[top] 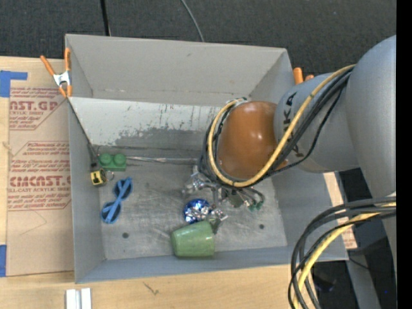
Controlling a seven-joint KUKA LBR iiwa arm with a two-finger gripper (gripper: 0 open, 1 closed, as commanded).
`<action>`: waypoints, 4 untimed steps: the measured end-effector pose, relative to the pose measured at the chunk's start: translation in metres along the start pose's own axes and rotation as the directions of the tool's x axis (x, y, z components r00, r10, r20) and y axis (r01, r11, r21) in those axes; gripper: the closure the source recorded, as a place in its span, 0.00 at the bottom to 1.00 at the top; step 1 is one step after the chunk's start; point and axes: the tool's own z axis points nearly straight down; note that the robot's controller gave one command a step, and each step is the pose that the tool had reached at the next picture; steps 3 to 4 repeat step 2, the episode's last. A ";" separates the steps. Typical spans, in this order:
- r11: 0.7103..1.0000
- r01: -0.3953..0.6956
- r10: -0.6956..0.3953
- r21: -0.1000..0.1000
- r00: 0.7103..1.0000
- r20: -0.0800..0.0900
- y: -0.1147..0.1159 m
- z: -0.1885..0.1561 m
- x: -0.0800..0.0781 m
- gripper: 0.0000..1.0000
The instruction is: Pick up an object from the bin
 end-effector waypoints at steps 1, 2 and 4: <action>1.000 -0.001 0.001 -0.003 1.000 -0.010 0.000 0.001 0.003 1.00; 0.998 0.056 -0.056 -0.001 0.998 -0.006 -0.020 -0.183 -0.004 1.00; 0.998 0.056 -0.056 -0.001 0.998 -0.006 -0.020 -0.183 -0.004 1.00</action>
Offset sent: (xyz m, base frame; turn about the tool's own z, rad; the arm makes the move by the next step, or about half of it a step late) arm 0.0000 0.0000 0.0000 0.0000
